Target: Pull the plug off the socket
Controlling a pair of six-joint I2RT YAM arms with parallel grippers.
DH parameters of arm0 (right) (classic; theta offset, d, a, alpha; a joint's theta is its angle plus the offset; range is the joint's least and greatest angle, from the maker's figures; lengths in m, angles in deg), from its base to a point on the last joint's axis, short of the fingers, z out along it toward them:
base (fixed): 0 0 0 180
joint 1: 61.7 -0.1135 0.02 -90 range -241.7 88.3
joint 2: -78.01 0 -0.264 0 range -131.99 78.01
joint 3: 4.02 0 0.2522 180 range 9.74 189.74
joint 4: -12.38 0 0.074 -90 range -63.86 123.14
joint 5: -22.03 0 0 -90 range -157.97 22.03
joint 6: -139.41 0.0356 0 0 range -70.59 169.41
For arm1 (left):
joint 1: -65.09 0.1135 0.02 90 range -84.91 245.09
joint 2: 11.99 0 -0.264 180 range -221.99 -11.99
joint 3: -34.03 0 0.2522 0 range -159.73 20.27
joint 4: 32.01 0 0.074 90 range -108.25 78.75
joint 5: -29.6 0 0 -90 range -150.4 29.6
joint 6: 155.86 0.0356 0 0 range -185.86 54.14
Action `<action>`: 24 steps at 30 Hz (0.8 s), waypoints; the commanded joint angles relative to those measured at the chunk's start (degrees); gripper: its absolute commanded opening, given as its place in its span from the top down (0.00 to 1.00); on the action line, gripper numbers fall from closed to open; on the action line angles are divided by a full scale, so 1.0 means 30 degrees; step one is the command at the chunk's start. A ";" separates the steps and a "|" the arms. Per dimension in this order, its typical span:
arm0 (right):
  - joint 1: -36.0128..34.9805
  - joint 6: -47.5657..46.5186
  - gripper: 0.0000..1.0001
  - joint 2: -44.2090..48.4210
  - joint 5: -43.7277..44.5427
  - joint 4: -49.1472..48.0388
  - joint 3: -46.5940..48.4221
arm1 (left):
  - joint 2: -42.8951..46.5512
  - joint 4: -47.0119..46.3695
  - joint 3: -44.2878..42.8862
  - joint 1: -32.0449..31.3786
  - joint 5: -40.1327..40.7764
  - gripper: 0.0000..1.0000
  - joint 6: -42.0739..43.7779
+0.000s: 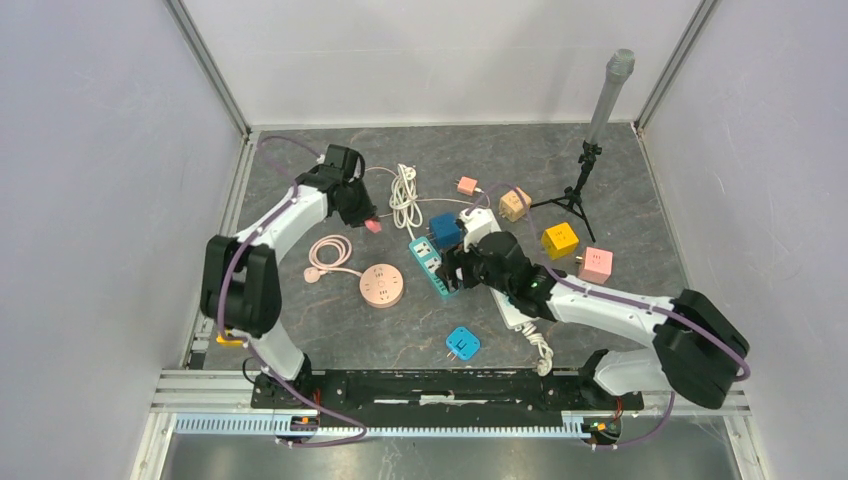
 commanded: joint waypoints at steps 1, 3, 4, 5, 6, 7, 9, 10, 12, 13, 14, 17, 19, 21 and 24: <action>0.0638 0.0522 0.22 0.1835 0.0854 0.0331 -0.0791 | -0.2183 -0.0860 -0.2537 0.0012 -0.2627 0.73 0.1745; 0.0890 0.0682 0.22 0.1973 0.0392 0.0381 -0.0902 | -0.3009 -0.1016 -0.2935 0.0012 -0.3241 0.72 0.1434; 0.0968 0.0700 0.23 0.1954 0.0181 0.0445 -0.0783 | -0.3412 -0.1324 -0.2938 0.0015 -0.3657 0.72 0.1270; 0.0972 0.0733 0.23 0.1894 0.0093 0.0562 -0.0664 | -0.3758 -0.1418 -0.3009 0.0005 -0.3837 0.72 0.1027; 0.1010 0.0701 0.23 0.1843 0.0002 0.0646 -0.0540 | -0.4019 -0.1425 -0.3001 0.0012 -0.3882 0.72 0.0849; 0.1013 0.0716 0.23 0.1821 -0.0068 0.0689 -0.0468 | -0.4275 -0.1424 -0.2977 -0.0016 -0.4002 0.72 0.0827; 0.1028 0.0686 0.23 0.1848 -0.0136 0.0627 -0.0401 | -0.4557 -0.1551 -0.2838 -0.0017 -0.4143 0.71 0.0707; 0.1042 0.0667 0.23 0.1850 -0.0167 0.0561 -0.0403 | -0.4629 -0.1626 -0.2733 -0.0017 -0.4201 0.71 0.0634; 0.1072 0.0686 0.23 0.1726 -0.0326 0.0583 -0.0310 | -0.4726 -0.1579 -0.2540 0.0011 -0.4238 0.70 0.0501; 0.1100 0.0681 0.23 0.1658 -0.0434 0.0614 -0.0237 | -0.4789 -0.1400 -0.2498 0.0012 -0.4197 0.69 0.0438; 0.1101 0.0678 0.23 0.1600 -0.0490 0.0682 -0.0167 | -0.4827 -0.1089 -0.2451 0.0012 -0.4125 0.67 0.0433; 0.1130 0.0751 0.23 0.1597 -0.0553 0.0630 -0.0225 | -0.4748 -0.0614 -0.2068 0.0041 -0.3651 0.60 0.0342; 0.1132 0.0751 0.23 0.1626 -0.0565 0.0566 -0.0309 | -0.4712 -0.0369 -0.1862 0.0067 -0.3282 0.55 0.0429; 0.1159 0.0794 0.23 0.1580 -0.0557 0.0588 -0.0317 | -0.4769 0.0063 -0.1841 0.0070 -0.2796 0.51 0.0546; 0.1204 0.0800 0.23 0.1568 -0.0558 0.0597 -0.0317 | -0.4648 0.0780 -0.1861 0.0070 -0.1651 0.48 0.0580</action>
